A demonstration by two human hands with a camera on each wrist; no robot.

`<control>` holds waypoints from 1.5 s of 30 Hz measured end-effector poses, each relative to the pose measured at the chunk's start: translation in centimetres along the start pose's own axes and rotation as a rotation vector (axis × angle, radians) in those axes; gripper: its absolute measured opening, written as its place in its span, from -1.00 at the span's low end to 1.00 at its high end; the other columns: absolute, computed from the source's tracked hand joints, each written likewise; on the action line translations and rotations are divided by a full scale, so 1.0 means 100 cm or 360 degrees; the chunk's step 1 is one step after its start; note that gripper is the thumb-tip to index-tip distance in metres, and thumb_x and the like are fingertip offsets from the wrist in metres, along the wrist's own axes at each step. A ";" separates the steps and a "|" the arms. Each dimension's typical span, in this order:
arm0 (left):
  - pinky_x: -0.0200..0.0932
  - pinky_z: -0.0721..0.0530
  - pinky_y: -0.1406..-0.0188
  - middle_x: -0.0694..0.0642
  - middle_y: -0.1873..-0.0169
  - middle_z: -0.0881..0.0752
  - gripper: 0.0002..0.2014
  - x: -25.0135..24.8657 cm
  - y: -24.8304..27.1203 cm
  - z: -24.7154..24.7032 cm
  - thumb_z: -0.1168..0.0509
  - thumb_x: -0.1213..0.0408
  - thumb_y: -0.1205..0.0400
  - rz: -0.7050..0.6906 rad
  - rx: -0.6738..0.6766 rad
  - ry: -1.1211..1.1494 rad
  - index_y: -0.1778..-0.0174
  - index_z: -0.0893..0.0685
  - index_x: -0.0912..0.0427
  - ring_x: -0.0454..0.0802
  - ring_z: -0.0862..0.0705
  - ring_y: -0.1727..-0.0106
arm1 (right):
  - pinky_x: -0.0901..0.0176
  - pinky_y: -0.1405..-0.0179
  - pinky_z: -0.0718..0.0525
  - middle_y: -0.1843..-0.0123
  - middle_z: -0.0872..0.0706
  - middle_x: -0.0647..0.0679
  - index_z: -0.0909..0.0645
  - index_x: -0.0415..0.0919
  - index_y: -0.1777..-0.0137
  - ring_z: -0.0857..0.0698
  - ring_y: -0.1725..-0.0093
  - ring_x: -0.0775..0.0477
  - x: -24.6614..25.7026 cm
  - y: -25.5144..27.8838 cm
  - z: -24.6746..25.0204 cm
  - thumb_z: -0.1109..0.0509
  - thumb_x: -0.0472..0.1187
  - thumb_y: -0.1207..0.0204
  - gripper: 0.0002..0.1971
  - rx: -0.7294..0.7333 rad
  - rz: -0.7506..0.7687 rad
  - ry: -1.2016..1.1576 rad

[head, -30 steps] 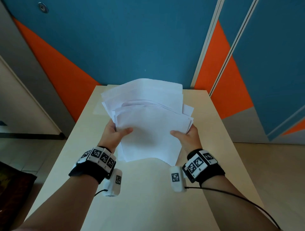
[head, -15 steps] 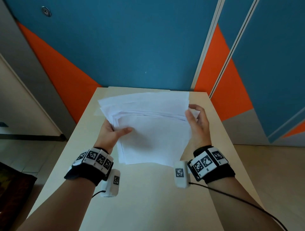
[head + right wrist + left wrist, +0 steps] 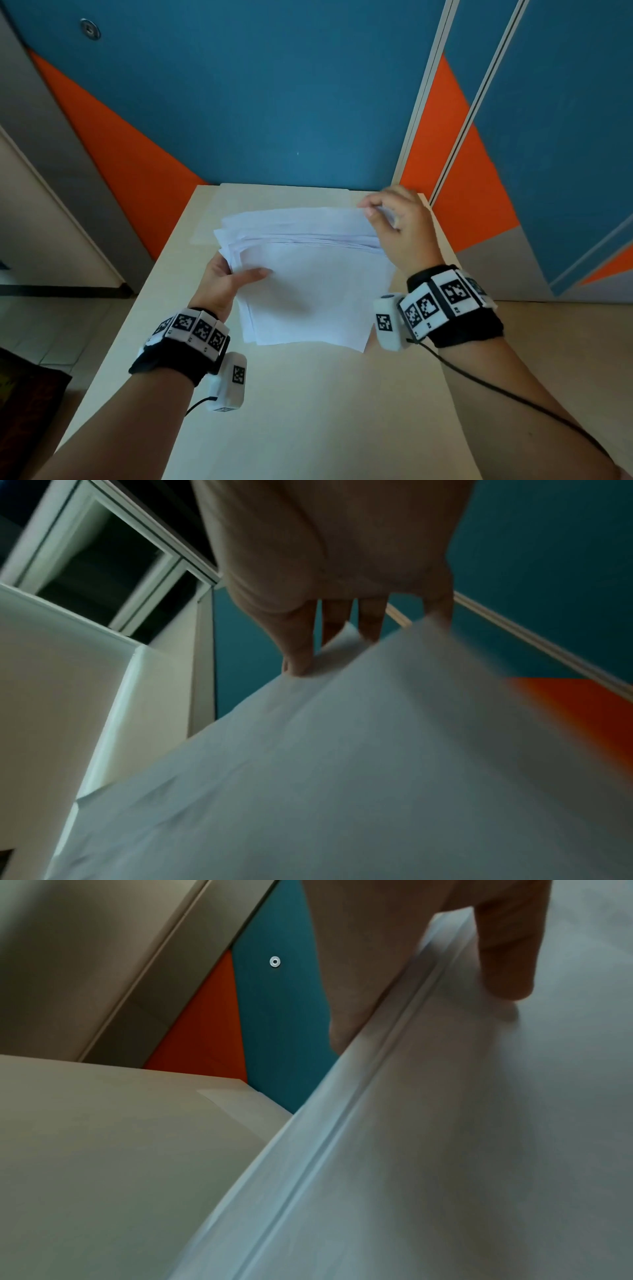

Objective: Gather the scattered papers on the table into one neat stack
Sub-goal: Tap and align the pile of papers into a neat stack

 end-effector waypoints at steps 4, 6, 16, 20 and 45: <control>-0.15 -0.73 0.20 0.01 0.37 -0.83 -0.61 0.002 -0.001 -0.001 -0.66 0.26 0.11 0.0046 0.0020 -0.0021 0.36 -0.83 0.08 -0.04 -0.80 0.28 | 0.53 -0.18 -0.43 -0.06 -0.56 0.04 -0.66 -0.08 0.04 -0.57 -0.10 0.36 -0.033 0.020 0.001 -0.38 -0.36 -0.49 -0.84 0.0318 -0.0348 -0.0423; -0.19 -0.72 0.26 -0.01 0.41 -0.82 -0.71 0.002 -0.002 -0.003 -0.62 0.38 0.02 0.0046 0.0010 -0.0003 0.41 -0.83 0.07 -0.07 -0.79 0.31 | 0.24 -0.23 -0.50 -0.22 -0.56 0.07 -0.50 0.18 -0.20 -0.58 -0.23 0.13 -0.043 0.028 0.000 -0.44 -0.21 -0.42 -0.60 0.0338 -0.0479 -0.0627; -0.18 -0.70 0.25 -0.02 0.49 -0.79 -0.70 0.010 -0.003 -0.005 -0.36 0.60 -0.36 0.0116 -0.0100 -0.0081 0.50 -0.79 0.11 -0.09 -0.77 0.39 | -0.09 -0.22 -0.68 0.05 -0.74 0.02 -0.62 -0.07 0.00 -0.75 0.10 0.14 -0.067 0.077 -0.042 -0.48 -0.59 -0.28 -0.57 0.0277 -0.1218 -0.0982; -0.22 -0.71 0.23 -0.05 0.39 -0.82 -0.75 -0.008 -0.002 -0.005 -0.36 0.53 -0.28 0.0028 -0.0150 -0.0053 0.35 -0.81 0.07 -0.10 -0.78 0.29 | 0.27 0.11 -0.75 0.08 -0.76 0.02 -0.65 -0.04 0.06 -0.76 0.22 0.23 -0.058 0.064 -0.037 -0.45 -0.57 -0.34 -0.62 0.0174 -0.1097 -0.1111; 0.05 -0.43 -0.42 0.03 -0.07 -0.69 -0.54 -0.038 -0.003 -0.024 -0.26 -0.20 -0.32 -0.0271 -0.0418 -0.0167 -0.12 -0.47 -0.19 0.11 -0.60 -0.20 | 0.28 0.03 -0.71 0.05 -0.79 -0.01 -0.66 -0.25 -0.14 -0.78 0.13 0.14 -0.052 0.072 -0.041 -0.51 -0.43 -0.34 -0.65 0.0071 -0.1175 -0.1148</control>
Point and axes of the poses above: each hand's wrist, its own y-axis away from the middle knuckle, its own z-axis out of the back of the hand, x = y × z, the point moved 6 cm from there along -y, towards the middle knuckle
